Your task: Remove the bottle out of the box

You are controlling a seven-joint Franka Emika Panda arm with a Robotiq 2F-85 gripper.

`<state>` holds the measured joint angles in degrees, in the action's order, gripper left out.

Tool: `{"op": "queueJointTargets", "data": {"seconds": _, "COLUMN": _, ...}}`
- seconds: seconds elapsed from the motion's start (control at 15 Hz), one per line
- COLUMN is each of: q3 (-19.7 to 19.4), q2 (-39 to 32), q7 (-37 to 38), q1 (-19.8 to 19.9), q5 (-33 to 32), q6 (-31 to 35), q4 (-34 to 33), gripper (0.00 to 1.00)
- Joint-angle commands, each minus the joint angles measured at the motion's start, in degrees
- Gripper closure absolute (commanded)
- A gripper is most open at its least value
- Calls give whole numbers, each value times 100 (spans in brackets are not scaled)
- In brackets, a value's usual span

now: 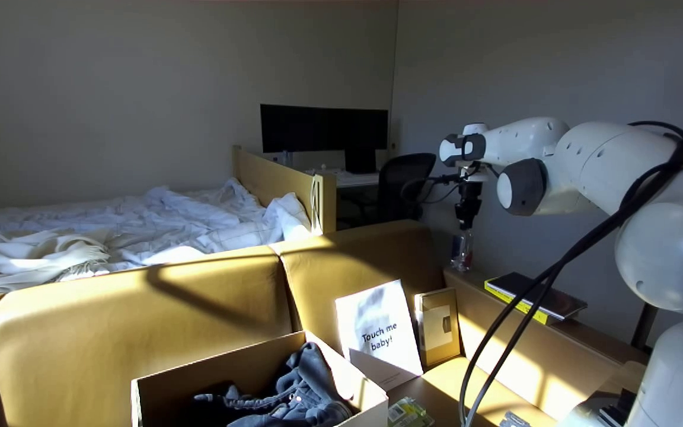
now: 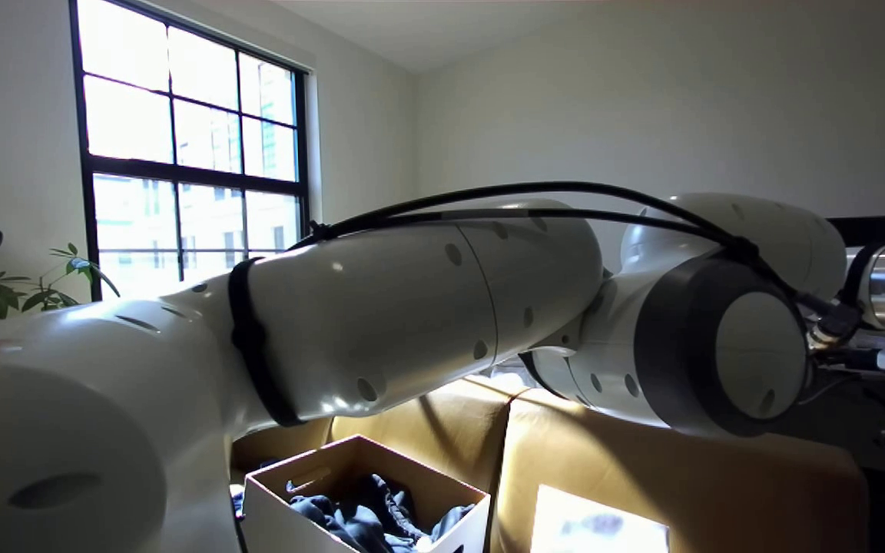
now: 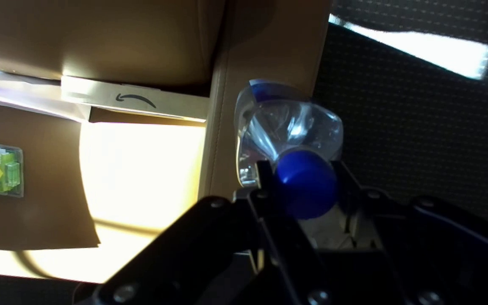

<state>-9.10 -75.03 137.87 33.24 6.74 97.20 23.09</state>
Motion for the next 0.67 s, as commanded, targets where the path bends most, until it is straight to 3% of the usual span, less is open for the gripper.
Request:
{"op": "queueJointTargets", "data": {"seconds": 0.0, "q3": 30, "q2": -204, "q7": 44, "q1": 55, "q5": -109, "q6": -40, "q4": -435, "gripper": 89}}
{"op": "queueJointTargets", "data": {"seconds": 0.07, "q3": -38, "q2": 165, "q7": -10, "q1": -20, "q5": -42, "q6": 271, "q4": 244, "gripper": 85}}
{"op": "queueJointTargets", "data": {"seconds": 0.13, "q3": -14, "q2": 174, "q7": -29, "q1": -14, "q5": -21, "q6": 264, "q4": 254, "gripper": 40}}
{"op": "queueJointTargets", "data": {"seconds": 0.2, "q3": -13, "q2": 173, "q7": -26, "q1": -15, "q5": -20, "q6": 282, "q4": 256, "gripper": 40}}
{"op": "queueJointTargets", "data": {"seconds": 0.4, "q3": 1, "q2": 183, "q7": -43, "q1": -14, "q5": -8, "q6": 300, "q4": 268, "gripper": 23}}
{"op": "queueJointTargets", "data": {"seconds": 0.47, "q3": 5, "q2": 190, "q7": -41, "q1": -13, "q5": -3, "q6": 298, "q4": 270, "gripper": 23}}
{"op": "queueJointTargets", "data": {"seconds": 0.6, "q3": 12, "q2": 203, "q7": -54, "q1": -10, "q5": 3, "q6": 295, "q4": 268, "gripper": 5}}
